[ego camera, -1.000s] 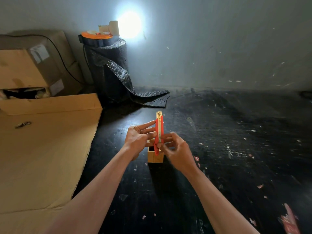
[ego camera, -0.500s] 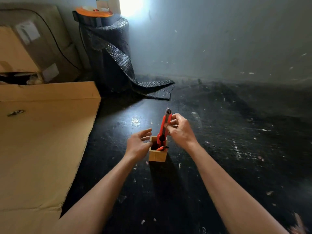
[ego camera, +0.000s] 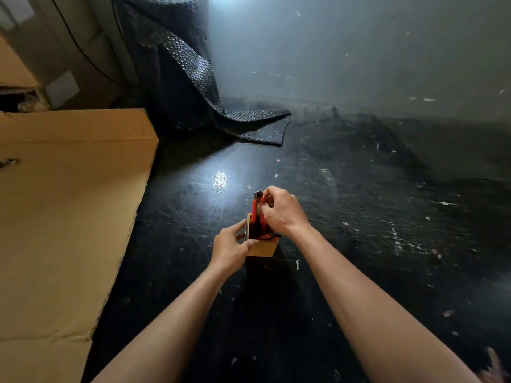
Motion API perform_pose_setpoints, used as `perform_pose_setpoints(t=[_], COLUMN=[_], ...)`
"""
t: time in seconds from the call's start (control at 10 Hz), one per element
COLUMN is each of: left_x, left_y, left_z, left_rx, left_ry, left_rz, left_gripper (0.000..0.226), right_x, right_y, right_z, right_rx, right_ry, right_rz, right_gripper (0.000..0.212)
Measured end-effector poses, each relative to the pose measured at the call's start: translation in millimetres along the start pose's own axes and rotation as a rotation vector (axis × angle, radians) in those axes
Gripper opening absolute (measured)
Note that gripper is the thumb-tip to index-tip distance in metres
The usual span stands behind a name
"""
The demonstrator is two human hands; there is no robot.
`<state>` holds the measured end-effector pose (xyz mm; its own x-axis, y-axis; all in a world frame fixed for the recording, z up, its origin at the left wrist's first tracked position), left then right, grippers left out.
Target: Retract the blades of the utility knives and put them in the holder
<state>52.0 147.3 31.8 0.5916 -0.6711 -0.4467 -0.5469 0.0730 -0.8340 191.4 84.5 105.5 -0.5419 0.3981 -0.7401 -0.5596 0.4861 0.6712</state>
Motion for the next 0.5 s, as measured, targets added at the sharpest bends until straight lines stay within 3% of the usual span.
perform_pose_setpoints(t=[0.2,0.5], left_x=[0,-8], left_y=[4,1], left_z=[5,-16], left_rx=[-0.016,-0.011], left_ry=[0.013,-0.005], left_rz=[-0.070,-0.052], left_gripper=[0.065,0.064], right_x=[4,-58], right_y=[-4,26], right_z=[1,-28], right_rx=[0.030,-0.136], right_ry=[0.003,-0.178], right_rz=[-0.027,0.057], right_gripper=[0.018,0.024])
Point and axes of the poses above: each hand's wrist, its own z-axis towards the middle knuckle, its own x-axis out of the palm, y = z × x, the point moved 1 cm from there along z, towards the middle knuckle, and after that the axes turned 4 degrees about -x, right-handed, at the moved point
